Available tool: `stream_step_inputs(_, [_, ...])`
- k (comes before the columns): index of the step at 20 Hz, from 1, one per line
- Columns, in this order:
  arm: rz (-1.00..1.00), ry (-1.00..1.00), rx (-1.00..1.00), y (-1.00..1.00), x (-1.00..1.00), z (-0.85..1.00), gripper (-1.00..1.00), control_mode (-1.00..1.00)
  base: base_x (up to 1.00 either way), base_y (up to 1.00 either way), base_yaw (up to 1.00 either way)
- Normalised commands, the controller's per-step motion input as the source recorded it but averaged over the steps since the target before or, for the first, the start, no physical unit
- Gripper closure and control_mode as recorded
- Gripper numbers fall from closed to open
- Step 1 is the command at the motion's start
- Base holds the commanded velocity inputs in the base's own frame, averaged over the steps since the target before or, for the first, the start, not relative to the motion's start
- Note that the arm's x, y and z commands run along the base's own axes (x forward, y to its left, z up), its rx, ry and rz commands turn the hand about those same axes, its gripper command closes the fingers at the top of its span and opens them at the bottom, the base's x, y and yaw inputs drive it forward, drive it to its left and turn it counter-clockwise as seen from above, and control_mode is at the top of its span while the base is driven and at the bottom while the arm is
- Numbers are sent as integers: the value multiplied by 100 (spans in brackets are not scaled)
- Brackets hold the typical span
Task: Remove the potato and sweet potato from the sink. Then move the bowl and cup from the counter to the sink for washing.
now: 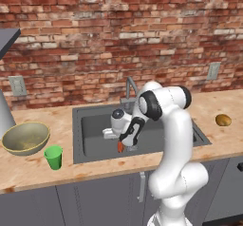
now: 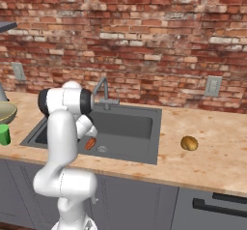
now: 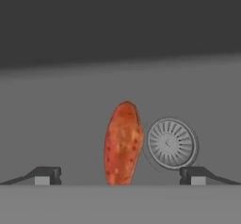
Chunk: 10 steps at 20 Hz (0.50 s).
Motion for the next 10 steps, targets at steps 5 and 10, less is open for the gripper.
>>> stream_step_inputs(5, [0,0,0,0,16,-24,-100,-100,0,0,0])
stream_step_inputs(10, [0,0,0,0,11,-24,-100,-100,0,0,0])
